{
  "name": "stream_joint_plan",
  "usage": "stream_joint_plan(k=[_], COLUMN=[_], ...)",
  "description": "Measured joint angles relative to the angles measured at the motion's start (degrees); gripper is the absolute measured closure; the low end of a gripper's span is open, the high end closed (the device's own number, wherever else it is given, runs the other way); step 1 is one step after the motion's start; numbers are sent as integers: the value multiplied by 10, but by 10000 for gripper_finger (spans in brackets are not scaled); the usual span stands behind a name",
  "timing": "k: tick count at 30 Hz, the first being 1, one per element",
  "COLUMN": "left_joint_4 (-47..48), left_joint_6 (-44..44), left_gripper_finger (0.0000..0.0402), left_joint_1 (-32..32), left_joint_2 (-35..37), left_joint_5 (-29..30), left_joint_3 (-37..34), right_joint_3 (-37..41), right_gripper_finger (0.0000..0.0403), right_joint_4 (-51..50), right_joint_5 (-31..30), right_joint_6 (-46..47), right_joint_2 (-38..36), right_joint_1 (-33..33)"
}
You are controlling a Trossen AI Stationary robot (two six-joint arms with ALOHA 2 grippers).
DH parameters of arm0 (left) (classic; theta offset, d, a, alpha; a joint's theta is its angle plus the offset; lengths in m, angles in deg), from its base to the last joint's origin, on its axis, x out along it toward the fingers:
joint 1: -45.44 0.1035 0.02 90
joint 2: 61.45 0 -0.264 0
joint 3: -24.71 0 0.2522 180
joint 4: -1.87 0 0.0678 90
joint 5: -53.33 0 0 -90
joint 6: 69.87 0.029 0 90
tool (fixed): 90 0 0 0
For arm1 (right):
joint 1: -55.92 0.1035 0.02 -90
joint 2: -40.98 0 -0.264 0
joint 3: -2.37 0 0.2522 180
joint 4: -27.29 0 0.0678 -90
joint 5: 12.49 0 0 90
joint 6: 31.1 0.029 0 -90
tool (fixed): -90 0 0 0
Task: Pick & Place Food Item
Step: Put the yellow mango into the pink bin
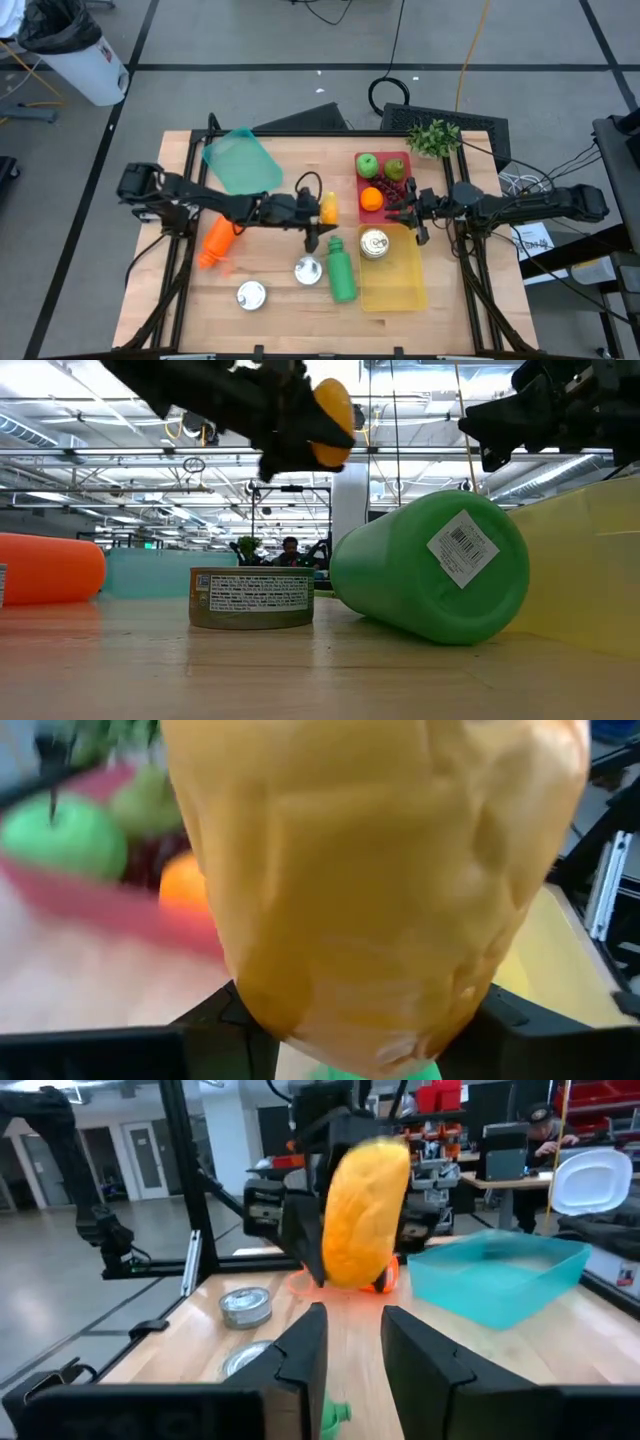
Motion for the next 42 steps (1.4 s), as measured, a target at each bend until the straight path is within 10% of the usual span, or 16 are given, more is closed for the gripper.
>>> stream_joint_plan(k=[18, 42], left_joint_4=[-83, -73], left_joint_6=[69, 84], left_gripper_finger=[206, 201], left_joint_1=[33, 33], left_joint_2=[-48, -48], left_joint_5=[-50, -46], left_joint_3=[0, 0], right_joint_3=[-41, -264], right_gripper_finger=[88, 81], right_joint_4=[230, 229], right_joint_5=[-71, -12], right_joint_6=[52, 80], right_joint_2=[234, 501], right_joint_1=[0, 9])
